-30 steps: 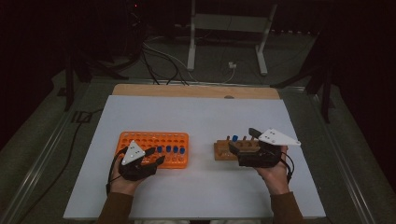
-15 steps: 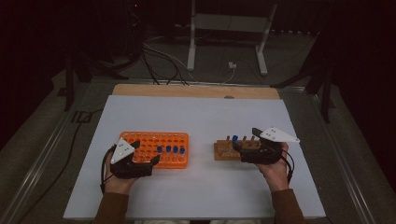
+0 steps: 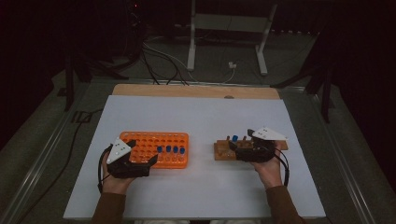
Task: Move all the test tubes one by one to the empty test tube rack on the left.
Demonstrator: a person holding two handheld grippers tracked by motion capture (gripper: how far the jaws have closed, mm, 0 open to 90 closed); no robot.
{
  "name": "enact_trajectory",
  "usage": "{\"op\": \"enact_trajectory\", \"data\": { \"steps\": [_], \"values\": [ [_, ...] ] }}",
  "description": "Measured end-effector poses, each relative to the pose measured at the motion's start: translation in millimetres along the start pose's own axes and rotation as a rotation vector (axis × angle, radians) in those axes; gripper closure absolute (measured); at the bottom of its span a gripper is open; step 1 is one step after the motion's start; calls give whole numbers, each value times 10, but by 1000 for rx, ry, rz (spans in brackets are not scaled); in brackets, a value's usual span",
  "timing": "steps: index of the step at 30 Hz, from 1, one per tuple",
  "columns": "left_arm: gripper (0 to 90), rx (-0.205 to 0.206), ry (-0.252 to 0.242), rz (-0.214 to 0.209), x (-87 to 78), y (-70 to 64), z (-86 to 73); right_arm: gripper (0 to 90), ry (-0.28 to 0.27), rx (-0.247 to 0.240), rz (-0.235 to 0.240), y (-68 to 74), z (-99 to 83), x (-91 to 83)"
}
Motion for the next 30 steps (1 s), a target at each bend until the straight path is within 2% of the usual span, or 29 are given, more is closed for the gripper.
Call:
{"op": "enact_trajectory", "data": {
  "steps": [2, 5, 10, 18, 24, 30],
  "values": [
    [12, -1, -2, 2, -1, 2, 0, 157, 8, 3, 11, 10, -31, 17],
    [13, 2, 1, 7, 3, 2, -2, 227, 21, -23, 17, 42, -68, 42],
    [13, 1, 2, 6, 4, 2, -3, 403, 18, -37, 39, 83, -94, 61],
    [13, -6, 1, 8, -1, 10, -2, 639, 10, -21, 59, 87, -128, 72],
    [13, -6, 3, 7, 3, 4, -2, 750, 11, -24, 77, 102, -132, 57],
    [13, -5, 3, 6, 4, 1, -3, 763, 14, -38, 83, 130, -133, 62]
  ]
}}
Point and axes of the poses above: each handheld gripper's, and its own axes: x roughly forward along the jaws, z roughly out of its top, y roughly to its left, the point moved 2 cm from there along x, roughly forward along the jaws, and after that the axes turned 13 degrees about -y, right-handed, at the moved point
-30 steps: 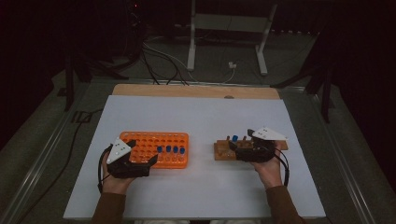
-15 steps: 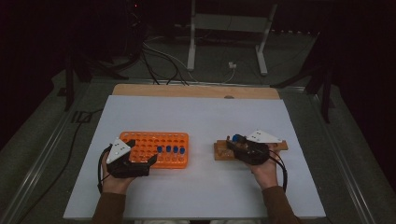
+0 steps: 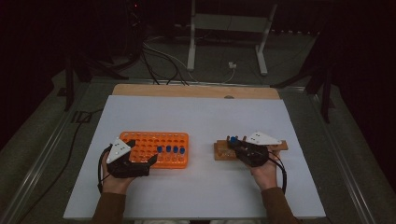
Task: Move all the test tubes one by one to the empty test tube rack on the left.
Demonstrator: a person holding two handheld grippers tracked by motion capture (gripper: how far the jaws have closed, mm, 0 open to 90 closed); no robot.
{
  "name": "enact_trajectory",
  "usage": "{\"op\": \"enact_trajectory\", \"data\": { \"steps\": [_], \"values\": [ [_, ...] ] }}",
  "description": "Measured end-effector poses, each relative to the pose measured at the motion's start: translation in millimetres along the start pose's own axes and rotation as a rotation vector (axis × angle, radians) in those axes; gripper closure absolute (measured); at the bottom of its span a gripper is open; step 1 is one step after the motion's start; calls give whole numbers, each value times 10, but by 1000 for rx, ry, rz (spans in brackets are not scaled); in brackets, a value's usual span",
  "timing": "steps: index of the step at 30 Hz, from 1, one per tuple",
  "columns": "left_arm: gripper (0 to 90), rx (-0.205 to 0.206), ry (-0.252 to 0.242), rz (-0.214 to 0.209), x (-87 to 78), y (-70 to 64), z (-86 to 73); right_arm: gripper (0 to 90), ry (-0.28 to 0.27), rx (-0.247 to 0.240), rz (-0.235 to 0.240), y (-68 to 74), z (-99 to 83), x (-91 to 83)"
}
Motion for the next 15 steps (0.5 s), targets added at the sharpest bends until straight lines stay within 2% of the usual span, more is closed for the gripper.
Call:
{"op": "enact_trajectory", "data": {
  "steps": [5, 15],
  "values": [
    [13, 1, 0, -1, 3, -5, 1, 765, 3, -9, -5, 1, 13, -6],
    [13, -1, 3, -2, 7, -7, 1, 766, -27, -20, -12, 0, 131, -69]
  ]
}}
Point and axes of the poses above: each handheld gripper's, and its own axes: x roughly forward along the jaws, z roughly out of its top, y roughly to its left, the point moved 2 cm from there along x, roughly forward along the jaws, and after that the axes turned 13 degrees about -y, right-handed, at the moved point
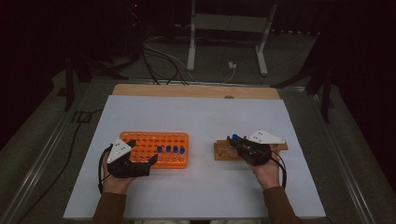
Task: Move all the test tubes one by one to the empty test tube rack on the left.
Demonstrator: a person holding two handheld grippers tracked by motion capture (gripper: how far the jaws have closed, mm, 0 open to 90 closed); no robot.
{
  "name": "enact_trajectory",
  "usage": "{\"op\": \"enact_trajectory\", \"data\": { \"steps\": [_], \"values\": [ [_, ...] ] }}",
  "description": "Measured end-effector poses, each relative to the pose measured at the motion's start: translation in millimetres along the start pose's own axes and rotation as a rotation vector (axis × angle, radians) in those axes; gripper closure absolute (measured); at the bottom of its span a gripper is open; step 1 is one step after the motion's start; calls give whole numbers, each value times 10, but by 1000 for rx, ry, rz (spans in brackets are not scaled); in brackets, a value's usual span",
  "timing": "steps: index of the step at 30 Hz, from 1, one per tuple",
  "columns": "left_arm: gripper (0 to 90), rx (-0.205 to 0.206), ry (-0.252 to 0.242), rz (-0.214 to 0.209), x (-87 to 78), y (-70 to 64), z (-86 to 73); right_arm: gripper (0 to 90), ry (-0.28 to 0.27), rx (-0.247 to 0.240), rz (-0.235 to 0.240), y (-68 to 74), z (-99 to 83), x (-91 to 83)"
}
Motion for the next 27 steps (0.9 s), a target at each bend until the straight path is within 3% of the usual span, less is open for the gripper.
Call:
{"op": "enact_trajectory", "data": {
  "steps": [27],
  "values": [
    [13, -9, -3, -9, 9, -5, 30, 767, -35, -10, 2, 18, 384, -100]
  ]
}}
Point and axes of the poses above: each handheld gripper's, and its own axes: x roughly forward along the jaws, z roughly out of its top, y roughly to its left, the point moved 2 cm from there along x, roughly forward along the jaws, and after that the axes turned 13 degrees about -y, right-handed, at the moved point
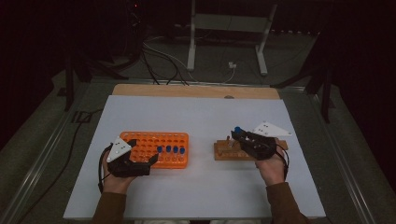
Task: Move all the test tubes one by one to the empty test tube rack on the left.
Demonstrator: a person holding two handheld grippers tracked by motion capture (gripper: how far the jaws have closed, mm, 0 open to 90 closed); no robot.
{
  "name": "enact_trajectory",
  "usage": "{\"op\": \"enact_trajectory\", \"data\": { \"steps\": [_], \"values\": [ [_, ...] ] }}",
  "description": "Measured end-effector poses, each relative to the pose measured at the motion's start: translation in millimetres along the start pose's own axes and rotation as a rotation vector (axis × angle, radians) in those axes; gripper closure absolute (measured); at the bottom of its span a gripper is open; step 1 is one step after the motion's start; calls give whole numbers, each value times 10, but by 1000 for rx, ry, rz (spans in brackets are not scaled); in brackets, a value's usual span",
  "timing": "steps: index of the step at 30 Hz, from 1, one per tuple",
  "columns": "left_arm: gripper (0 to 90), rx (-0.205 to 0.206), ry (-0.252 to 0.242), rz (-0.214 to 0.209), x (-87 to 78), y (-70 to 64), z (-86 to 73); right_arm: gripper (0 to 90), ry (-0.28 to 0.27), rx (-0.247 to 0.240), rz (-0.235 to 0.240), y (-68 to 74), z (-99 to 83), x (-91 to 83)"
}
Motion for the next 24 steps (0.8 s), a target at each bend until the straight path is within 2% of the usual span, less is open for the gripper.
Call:
{"op": "enact_trajectory", "data": {
  "steps": [14, 24],
  "values": [
    [13, 1, -2, -8, 8, -15, 30, 768, -28, -23, 22, 89, 181, -14],
    [13, -3, -8, -15, 7, -35, 60, 767, -32, -21, 74, 228, 224, 59]
  ]
}}
Point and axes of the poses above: each handheld gripper's, and its own axes: x roughly forward along the jaws, z roughly out of its top, y roughly to its left, the point moved 2 cm from there along x, roughly forward along the jaws, and after that the axes turned 13 degrees about -y, right-handed, at the moved point
